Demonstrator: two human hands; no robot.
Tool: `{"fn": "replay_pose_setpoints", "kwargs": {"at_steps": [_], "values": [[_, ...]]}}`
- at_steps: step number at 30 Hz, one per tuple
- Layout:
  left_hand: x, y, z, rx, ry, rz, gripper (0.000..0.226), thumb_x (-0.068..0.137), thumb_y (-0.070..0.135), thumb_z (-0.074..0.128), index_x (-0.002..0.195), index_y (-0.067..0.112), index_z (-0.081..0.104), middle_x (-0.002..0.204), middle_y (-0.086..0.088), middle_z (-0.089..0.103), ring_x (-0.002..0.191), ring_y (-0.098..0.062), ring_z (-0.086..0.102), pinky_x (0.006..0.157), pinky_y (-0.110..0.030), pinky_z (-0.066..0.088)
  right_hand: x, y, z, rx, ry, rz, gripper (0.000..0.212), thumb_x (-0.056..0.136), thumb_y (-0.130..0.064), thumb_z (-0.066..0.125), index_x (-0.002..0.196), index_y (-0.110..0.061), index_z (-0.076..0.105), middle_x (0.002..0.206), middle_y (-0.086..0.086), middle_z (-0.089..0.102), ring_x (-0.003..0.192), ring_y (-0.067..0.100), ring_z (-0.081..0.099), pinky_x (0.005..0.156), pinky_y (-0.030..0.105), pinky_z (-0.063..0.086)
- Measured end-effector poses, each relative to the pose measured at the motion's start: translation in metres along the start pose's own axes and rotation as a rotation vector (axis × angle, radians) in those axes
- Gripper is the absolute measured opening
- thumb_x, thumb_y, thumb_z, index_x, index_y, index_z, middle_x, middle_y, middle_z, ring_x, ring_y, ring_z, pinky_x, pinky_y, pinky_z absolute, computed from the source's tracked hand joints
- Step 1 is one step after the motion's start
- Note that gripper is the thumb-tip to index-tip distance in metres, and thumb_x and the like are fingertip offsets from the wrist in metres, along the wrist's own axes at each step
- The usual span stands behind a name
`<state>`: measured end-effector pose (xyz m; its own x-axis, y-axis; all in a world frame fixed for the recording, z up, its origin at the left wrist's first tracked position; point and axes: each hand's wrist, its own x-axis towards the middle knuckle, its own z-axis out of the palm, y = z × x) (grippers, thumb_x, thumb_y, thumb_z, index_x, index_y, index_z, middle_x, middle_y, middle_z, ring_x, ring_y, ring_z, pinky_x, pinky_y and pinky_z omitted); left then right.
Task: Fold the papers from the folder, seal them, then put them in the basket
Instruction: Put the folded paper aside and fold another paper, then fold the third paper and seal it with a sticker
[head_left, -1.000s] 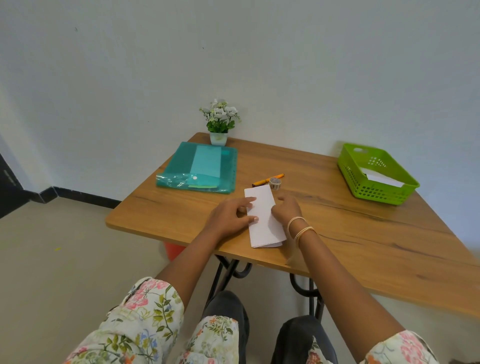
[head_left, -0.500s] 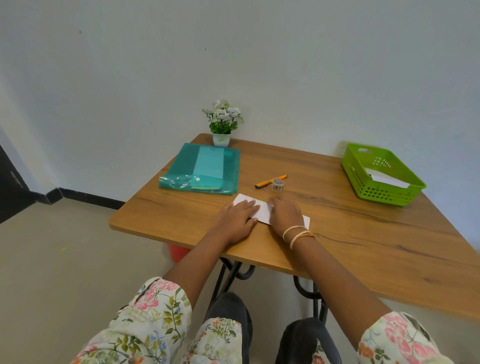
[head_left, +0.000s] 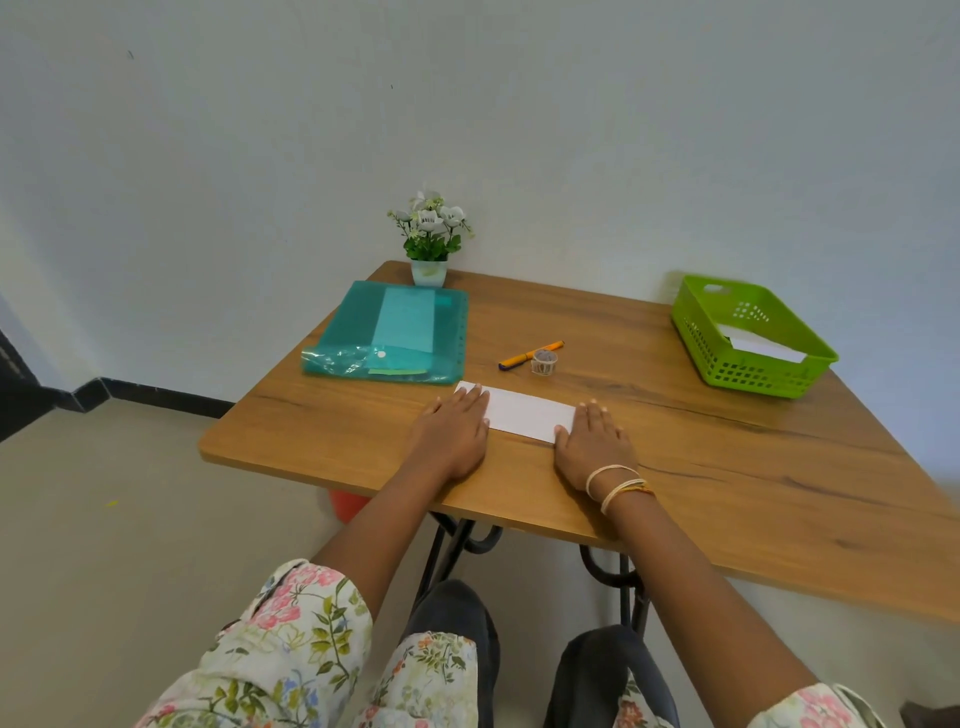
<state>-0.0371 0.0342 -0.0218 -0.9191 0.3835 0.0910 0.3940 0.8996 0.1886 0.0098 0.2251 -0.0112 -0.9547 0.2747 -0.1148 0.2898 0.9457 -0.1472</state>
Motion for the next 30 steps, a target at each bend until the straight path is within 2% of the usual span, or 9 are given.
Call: {"fn": "replay_pose_setpoints", "kwargs": {"at_steps": [5,9,11,14,17,20,23,26,30], "values": [[0.002,-0.001,0.0,0.003,-0.003,0.006,0.053,0.103,0.037,0.02,0.154,0.022,0.013,0.161,0.005,0.011,0.148,-0.011,0.009,0.12,-0.038,0.01,-0.001,-0.005,-0.002,-0.027,0.03,0.004,0.067,0.1,-0.049,0.02,0.153,-0.01,0.008,0.161,0.009,0.003,0.149,0.025,0.004,0.119,0.042,0.008],[0.001,-0.001,-0.001,-0.013,0.007,0.012,0.052,0.103,0.038,0.022,0.153,0.024,0.015,0.161,0.006,0.013,0.147,-0.01,0.01,0.12,-0.039,0.011,-0.005,-0.019,0.001,-0.023,0.041,-0.24,0.061,0.101,-0.048,0.022,0.153,-0.018,0.014,0.161,0.006,0.009,0.149,0.023,0.007,0.119,0.044,0.012],[-0.001,-0.001,-0.002,-0.056,0.033,0.015,0.051,0.103,0.037,0.025,0.152,0.025,0.02,0.16,0.006,0.017,0.147,-0.01,0.013,0.12,-0.039,0.011,-0.004,-0.023,0.0,-0.026,0.026,-0.282,0.054,0.103,-0.042,0.022,0.152,-0.02,0.018,0.161,0.006,0.012,0.148,0.023,0.01,0.118,0.046,0.015],[-0.004,0.001,-0.002,-0.158,0.115,-0.008,0.049,0.1,0.037,0.037,0.147,0.024,0.034,0.156,0.003,0.028,0.145,-0.013,0.022,0.118,-0.039,0.016,0.004,-0.022,-0.004,-0.037,0.005,-0.216,0.05,0.103,-0.038,0.025,0.15,-0.022,0.022,0.16,0.006,0.014,0.147,0.026,0.013,0.116,0.049,0.019],[-0.007,0.001,-0.003,-0.276,0.231,-0.04,0.042,0.097,0.033,0.047,0.137,0.019,0.049,0.15,-0.001,0.04,0.139,-0.017,0.034,0.114,-0.04,0.028,0.011,-0.011,-0.006,-0.035,-0.004,-0.103,0.05,0.103,-0.038,0.023,0.15,-0.023,0.022,0.16,0.006,0.014,0.147,0.027,0.014,0.115,0.051,0.021],[-0.008,-0.002,-0.008,-0.391,0.289,-0.052,0.035,0.095,0.025,0.051,0.129,0.018,0.057,0.143,-0.003,0.049,0.131,-0.018,0.044,0.105,-0.035,0.037,0.015,-0.003,-0.009,-0.032,-0.005,-0.038,0.05,0.103,-0.038,0.023,0.151,-0.023,0.021,0.16,0.005,0.014,0.147,0.026,0.014,0.116,0.051,0.021],[-0.009,-0.008,-0.013,-0.46,0.319,-0.049,0.029,0.093,0.018,0.052,0.12,0.017,0.062,0.133,-0.003,0.057,0.124,-0.019,0.05,0.099,-0.03,0.04,0.015,-0.011,-0.009,-0.056,0.053,-0.025,0.049,0.104,-0.031,0.024,0.151,-0.019,0.02,0.16,0.009,0.013,0.148,0.027,0.009,0.116,0.051,0.015],[-0.011,-0.027,-0.018,-0.417,0.376,-0.059,0.027,0.09,0.014,0.053,0.113,0.016,0.065,0.123,-0.002,0.061,0.116,-0.017,0.054,0.093,-0.026,0.041,0.009,-0.036,-0.002,-0.057,0.17,-0.156,0.048,0.102,-0.023,0.031,0.149,-0.016,0.024,0.158,0.01,0.019,0.147,0.026,0.012,0.117,0.048,0.014],[-0.017,-0.069,-0.028,-0.319,0.418,-0.097,0.025,0.088,0.011,0.053,0.109,0.014,0.067,0.112,-0.001,0.064,0.103,-0.016,0.058,0.084,-0.026,0.045,0.006,-0.081,0.005,0.02,0.231,-0.323,0.043,0.099,-0.027,0.039,0.141,-0.016,0.04,0.149,0.008,0.037,0.141,0.024,0.028,0.115,0.044,0.022]]}}
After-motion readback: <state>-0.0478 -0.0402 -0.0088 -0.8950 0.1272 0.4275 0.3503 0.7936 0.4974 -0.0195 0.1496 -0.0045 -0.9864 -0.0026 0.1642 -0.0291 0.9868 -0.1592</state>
